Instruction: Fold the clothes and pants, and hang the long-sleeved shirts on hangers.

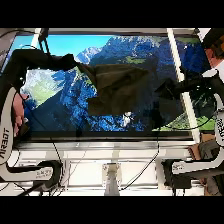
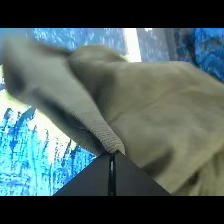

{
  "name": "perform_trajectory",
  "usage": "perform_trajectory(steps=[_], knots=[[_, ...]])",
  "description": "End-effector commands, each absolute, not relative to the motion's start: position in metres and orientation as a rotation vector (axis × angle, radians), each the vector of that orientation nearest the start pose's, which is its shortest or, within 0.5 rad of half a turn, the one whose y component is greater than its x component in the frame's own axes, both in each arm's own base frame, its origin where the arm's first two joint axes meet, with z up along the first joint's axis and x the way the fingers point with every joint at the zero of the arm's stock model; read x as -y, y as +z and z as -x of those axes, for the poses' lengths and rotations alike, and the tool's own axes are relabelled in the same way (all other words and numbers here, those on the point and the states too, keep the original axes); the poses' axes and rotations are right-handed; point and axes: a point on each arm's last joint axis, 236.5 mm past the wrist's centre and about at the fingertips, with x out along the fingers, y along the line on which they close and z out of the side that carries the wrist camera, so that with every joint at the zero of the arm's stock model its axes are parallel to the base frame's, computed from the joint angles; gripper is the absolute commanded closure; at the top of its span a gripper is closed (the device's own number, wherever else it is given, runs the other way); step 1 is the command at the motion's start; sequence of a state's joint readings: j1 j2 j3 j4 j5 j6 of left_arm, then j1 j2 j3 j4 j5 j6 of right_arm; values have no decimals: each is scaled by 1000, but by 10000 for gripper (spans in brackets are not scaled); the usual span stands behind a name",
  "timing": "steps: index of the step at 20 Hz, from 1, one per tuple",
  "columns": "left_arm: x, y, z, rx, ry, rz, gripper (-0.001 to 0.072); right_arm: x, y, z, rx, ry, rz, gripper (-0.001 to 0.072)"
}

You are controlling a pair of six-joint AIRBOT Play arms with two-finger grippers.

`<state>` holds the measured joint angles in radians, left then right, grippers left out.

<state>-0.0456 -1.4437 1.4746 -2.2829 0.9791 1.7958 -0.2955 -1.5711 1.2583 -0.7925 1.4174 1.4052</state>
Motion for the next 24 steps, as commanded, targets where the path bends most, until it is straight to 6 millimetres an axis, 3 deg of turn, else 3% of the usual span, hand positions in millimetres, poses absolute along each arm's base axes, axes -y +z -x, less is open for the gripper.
perform_trajectory(steps=[1, 5, 10, 14, 18, 20, 24], knots=[[148, 137, -484, -849, -496, 403, 703, -68, -19, -377, -1518, 382, -926, 339], [148, 136, -484, -853, -498, 403, 703, -117, -44, -356, -1657, 477, -968, 337], [151, 133, -477, -881, -512, 399, 702, -190, -63, -363, -1660, 582, -983, 322], [151, 133, -477, -884, -513, 399, 703, -217, -87, -351, -1730, 587, -972, 321], [151, 133, -477, -884, -513, 399, 702, -240, -76, -369, -1658, 614, -1095, 319], [151, 132, -477, -884, -513, 398, 702, -247, -72, -373, -1639, 619, -1126, 250], [151, 133, -477, -884, -513, 399, 702, -259, -80, -377, -1613, 593, -1094, 244]])
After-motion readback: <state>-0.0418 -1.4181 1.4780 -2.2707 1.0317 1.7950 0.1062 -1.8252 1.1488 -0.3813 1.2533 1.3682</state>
